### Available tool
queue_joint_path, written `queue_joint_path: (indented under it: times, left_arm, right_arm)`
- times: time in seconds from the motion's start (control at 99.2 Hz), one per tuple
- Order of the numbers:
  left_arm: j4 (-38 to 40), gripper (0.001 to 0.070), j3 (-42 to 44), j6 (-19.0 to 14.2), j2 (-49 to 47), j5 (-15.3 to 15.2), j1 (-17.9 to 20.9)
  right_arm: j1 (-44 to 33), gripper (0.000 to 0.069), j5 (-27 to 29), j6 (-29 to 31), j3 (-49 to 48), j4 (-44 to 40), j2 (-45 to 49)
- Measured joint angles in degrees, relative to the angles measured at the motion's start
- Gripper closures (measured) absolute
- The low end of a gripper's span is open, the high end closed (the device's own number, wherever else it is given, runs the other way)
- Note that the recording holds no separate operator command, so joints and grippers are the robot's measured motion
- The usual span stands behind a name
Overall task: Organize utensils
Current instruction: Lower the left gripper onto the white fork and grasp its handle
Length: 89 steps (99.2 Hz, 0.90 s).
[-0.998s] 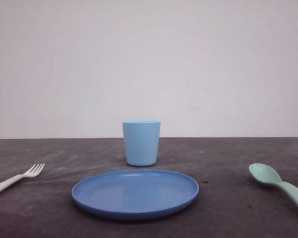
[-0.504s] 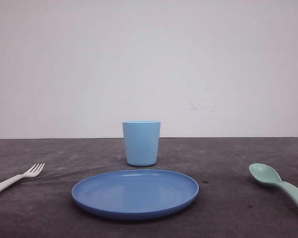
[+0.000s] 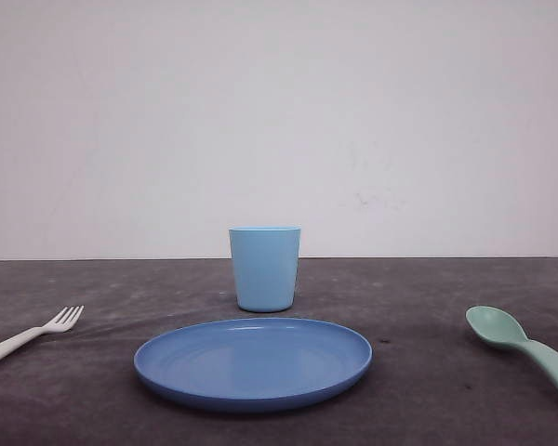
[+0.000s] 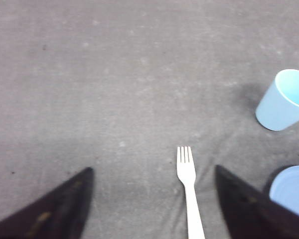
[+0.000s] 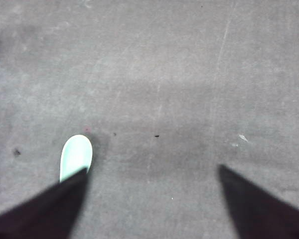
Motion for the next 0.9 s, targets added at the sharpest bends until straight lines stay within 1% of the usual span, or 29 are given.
queue_joint_path:
  times: [0.05, 0.081, 0.161, 0.222, 0.403, 0.444, 0.595, 0.716, 0.897]
  left_arm:
    - [0.04, 0.0199, 0.0, -0.04, 0.48, 1.01, -0.02]
    - [0.09, 0.0195, 0.0, -0.15, 0.85, 1.79, -0.15]
    - [0.24, 0.0189, 0.0, -1.05, 2.4, 3.8, -0.87]
    - [0.35, 0.0189, 0.0, -1.81, 4.04, 4.7, -1.95]
    - [1.18, 0.019, 0.0, -3.89, 11.17, 4.7, -6.86]
    - [1.81, 0.019, 0.0, -4.44, 13.03, 4.17, -7.96]
    - [4.5, 0.0192, 0.0, -5.62, 21.18, 0.5, -12.0]
    - [6.25, 0.0193, 0.0, -5.86, 27.69, -2.69, -14.32]
    - [8.81, 0.0193, 0.0, -5.88, 36.3, -4.52, -16.06]
  right_arm:
    - [0.0, 0.0026, 0.0, 0.0, 0.0, 0.0, 0.0]
    - [0.0, 0.001, 0.0, 0.02, 0.0, 0.0, 0.0]
    - [0.0, 0.0011, 0.0, -0.02, 0.0, 0.0, 0.0]
    - [0.0, 0.0011, 0.0, -0.02, 0.0, 0.0, 0.0]
    - [0.0, 0.0011, 0.0, -0.02, 0.0, 0.0, 0.0]
    - [0.0, 0.0011, 0.0, -0.02, 0.0, 0.0, 0.0]
    - [0.0, 0.0011, 0.0, -0.02, 0.0, 0.0, 0.0]
    - [0.0, 0.0011, 0.0, -0.02, 0.0, 0.0, 0.0]
    - [0.0, 0.0011, 0.0, -0.02, 0.0, -0.39, 0.0]
